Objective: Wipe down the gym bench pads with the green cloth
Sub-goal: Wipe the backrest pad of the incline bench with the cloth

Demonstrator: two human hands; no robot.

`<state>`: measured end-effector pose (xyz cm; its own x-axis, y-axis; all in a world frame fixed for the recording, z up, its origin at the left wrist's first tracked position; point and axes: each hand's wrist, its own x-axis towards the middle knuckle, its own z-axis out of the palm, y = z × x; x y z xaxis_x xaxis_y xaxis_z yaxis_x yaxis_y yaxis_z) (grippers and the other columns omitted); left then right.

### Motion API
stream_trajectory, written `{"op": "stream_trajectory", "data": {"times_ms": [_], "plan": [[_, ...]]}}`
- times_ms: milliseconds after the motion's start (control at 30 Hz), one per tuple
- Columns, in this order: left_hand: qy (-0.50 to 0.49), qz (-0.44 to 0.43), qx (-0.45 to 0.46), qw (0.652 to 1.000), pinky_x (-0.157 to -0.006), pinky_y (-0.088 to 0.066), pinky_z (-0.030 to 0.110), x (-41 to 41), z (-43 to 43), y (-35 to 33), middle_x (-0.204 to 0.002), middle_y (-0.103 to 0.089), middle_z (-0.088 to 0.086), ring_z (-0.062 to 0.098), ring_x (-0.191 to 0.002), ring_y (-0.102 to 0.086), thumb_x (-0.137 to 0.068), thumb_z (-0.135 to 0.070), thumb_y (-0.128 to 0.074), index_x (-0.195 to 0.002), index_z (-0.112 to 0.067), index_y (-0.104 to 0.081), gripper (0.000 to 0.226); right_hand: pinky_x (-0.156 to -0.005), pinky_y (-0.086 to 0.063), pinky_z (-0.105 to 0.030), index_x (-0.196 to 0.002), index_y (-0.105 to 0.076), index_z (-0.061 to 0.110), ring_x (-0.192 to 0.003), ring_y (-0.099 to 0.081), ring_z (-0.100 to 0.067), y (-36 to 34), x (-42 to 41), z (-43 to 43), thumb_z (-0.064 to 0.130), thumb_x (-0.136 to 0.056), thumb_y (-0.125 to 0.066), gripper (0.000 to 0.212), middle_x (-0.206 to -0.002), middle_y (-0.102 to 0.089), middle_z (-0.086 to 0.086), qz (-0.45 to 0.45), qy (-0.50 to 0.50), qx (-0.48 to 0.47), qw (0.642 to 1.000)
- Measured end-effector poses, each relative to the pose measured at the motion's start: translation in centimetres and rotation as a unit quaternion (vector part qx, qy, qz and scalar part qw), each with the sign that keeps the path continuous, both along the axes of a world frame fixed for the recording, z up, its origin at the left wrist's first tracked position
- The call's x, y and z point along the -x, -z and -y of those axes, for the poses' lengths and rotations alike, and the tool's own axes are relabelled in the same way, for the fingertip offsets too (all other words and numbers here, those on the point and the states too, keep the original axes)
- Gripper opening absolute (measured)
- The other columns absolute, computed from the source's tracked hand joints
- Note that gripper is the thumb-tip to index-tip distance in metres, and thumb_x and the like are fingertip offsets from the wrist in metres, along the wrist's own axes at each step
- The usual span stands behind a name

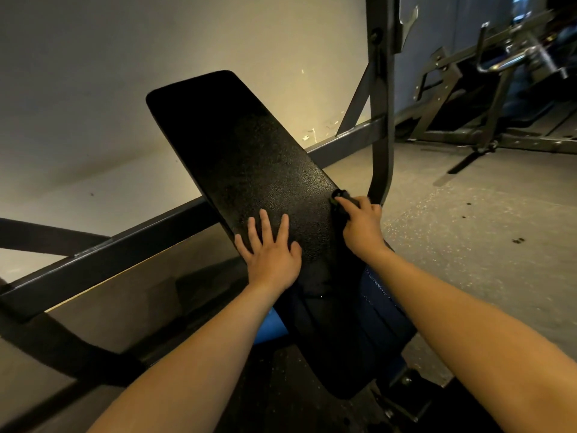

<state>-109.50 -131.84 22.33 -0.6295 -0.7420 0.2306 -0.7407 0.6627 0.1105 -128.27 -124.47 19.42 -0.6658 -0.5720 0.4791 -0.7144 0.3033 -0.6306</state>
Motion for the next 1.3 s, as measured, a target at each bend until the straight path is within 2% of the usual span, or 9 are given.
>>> {"op": "stream_trajectory", "data": {"times_ms": [133,233,367,533,733,933,1033,1167,1300], "plan": [[-0.012,-0.017,0.03,0.999,-0.117,0.016,0.061,0.3,-0.2,0.7,-0.166,0.021,0.006,0.031,-0.15,0.025,-0.101,-0.049,-0.025,-0.159,-0.038,0.001,0.064,-0.109,-0.029,-0.037,-0.145,-0.049,0.019,-0.12,-0.031,-0.037,-0.9,-1.0,1.2,-0.006,-0.087,-0.042,0.063,-0.141,-0.038,-0.013,0.071,0.027,0.018,0.997],[-0.021,-0.008,0.037,0.999,-0.117,0.015,0.062,0.6,-0.2,0.7,-0.166,0.021,0.006,0.032,-0.15,0.025,-0.101,-0.049,-0.025,-0.159,-0.038,0.002,0.065,-0.105,-0.027,-0.032,-0.141,-0.054,0.021,-0.12,-0.033,-0.035,-1.5,-3.6,2.7,-0.006,-0.086,-0.045,0.062,-0.14,-0.042,-0.012,0.0,-0.079,0.033,0.996],[-0.027,-0.004,0.036,0.999,-0.117,0.016,0.061,0.5,-0.3,0.7,-0.166,0.021,0.005,0.031,-0.15,0.026,-0.101,-0.048,-0.025,-0.159,-0.039,0.003,0.065,-0.107,-0.032,-0.038,-0.141,-0.055,0.018,-0.119,-0.033,-0.035,-1.5,-3.4,3.1,-0.005,-0.089,-0.045,0.057,-0.142,-0.044,-0.012,-0.087,-0.155,0.014,0.984],[-0.027,-0.016,0.039,0.999,-0.117,0.016,0.06,0.6,-0.3,0.8,-0.166,0.021,0.004,0.029,-0.15,0.026,-0.1,-0.05,-0.024,-0.158,-0.041,0.002,0.064,-0.108,-0.035,-0.04,-0.143,-0.052,0.021,-0.12,-0.033,-0.034,-0.6,-0.1,1.7,-0.006,-0.088,-0.044,0.062,-0.143,-0.043,-0.01,-0.012,-0.031,0.03,0.999],[-0.032,-0.013,0.048,0.998,-0.117,0.016,0.061,0.8,-0.3,0.9,-0.166,0.021,0.005,0.03,-0.15,0.026,-0.1,-0.052,-0.023,-0.158,-0.041,0.003,0.065,-0.111,-0.029,-0.039,-0.143,-0.05,0.02,-0.125,-0.031,-0.037,-0.5,-1.8,2.0,-0.002,-0.09,-0.045,0.058,-0.143,-0.041,-0.012,0.093,0.083,0.057,0.991],[-0.036,-0.003,0.073,0.997,-0.118,0.012,0.062,0.8,-0.3,1.1,-0.166,0.019,0.006,0.032,-0.151,0.023,-0.1,-0.05,-0.023,-0.159,-0.038,0.001,0.065,-0.106,-0.032,-0.035,-0.137,-0.06,0.018,-0.119,-0.035,-0.034,-1.6,-4.5,3.9,-0.008,-0.083,-0.045,0.061,-0.139,-0.049,-0.013,-0.081,-0.165,0.05,0.982],[-0.028,-0.016,0.066,0.997,-0.118,0.013,0.062,0.7,-0.2,1.2,-0.167,0.018,0.005,0.031,-0.151,0.023,-0.1,-0.05,-0.024,-0.158,-0.041,0.001,0.064,-0.108,-0.034,-0.039,-0.141,-0.056,0.019,-0.122,-0.034,-0.034,-1.2,-2.1,2.8,-0.007,-0.087,-0.044,0.061,-0.143,-0.047,-0.01,-0.078,-0.116,0.032,0.99],[-0.018,-0.041,0.077,0.996,-0.119,0.011,0.061,0.4,0.0,1.6,-0.168,0.013,0.005,0.03,-0.152,0.02,-0.1,-0.051,-0.026,-0.157,-0.043,0.0,0.063,-0.113,-0.032,-0.04,-0.145,-0.051,0.021,-0.124,-0.032,-0.032,0.7,0.9,-0.1,-0.008,-0.09,-0.044,0.062,-0.142,-0.044,-0.008,0.005,-0.011,0.035,0.999],[-0.023,-0.05,0.093,0.994,-0.119,0.009,0.062,0.6,0.2,1.9,-0.168,0.007,0.006,0.03,-0.153,0.016,-0.099,-0.05,-0.028,-0.157,-0.043,-0.008,0.062,-0.107,-0.031,-0.04,-0.144,-0.05,0.02,-0.121,-0.033,-0.035,2.5,1.1,-1.9,-0.004,-0.094,-0.042,0.057,-0.138,-0.044,-0.014,0.082,0.056,0.06,0.993]]}}
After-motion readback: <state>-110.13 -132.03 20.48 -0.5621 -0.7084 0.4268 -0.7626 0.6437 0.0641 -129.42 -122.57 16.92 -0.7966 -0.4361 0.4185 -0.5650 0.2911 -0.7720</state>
